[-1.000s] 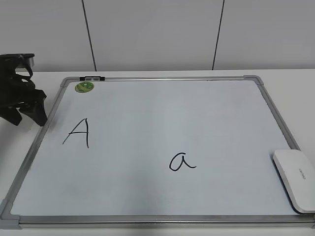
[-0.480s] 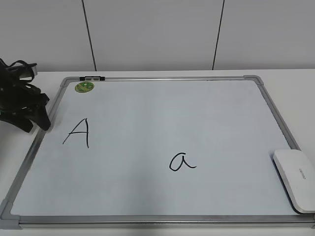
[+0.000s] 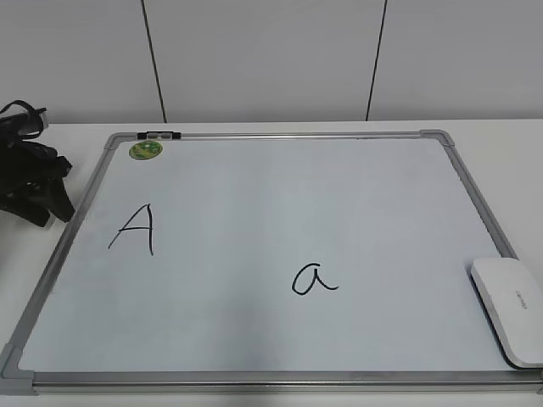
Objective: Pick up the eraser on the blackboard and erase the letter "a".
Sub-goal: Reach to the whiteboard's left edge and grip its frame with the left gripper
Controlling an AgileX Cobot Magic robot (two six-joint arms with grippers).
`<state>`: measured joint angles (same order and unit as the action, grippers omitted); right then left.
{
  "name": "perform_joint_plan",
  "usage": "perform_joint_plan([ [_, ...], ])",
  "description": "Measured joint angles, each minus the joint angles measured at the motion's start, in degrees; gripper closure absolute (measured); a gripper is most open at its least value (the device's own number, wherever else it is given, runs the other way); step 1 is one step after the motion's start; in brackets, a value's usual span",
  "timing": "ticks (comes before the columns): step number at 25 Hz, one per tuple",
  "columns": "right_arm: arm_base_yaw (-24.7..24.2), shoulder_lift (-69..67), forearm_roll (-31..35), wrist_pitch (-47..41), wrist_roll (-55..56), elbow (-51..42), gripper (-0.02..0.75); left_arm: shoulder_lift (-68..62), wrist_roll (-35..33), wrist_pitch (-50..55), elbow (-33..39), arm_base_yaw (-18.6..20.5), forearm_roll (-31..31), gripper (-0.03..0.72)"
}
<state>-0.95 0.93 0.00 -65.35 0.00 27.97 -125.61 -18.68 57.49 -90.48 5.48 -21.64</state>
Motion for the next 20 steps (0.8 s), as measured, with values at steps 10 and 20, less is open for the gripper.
perform_joint_plan([
  [10,0.0,0.0,0.0,0.0,0.0,0.0,0.151,-2.71,-1.15,1.88,-1.54,0.5,-3.02,0.363],
  [20,0.0,0.0,0.0,0.0,0.0,0.0,0.151,-2.79,-1.15,2.01,-1.66,0.5,-3.02,0.451],
])
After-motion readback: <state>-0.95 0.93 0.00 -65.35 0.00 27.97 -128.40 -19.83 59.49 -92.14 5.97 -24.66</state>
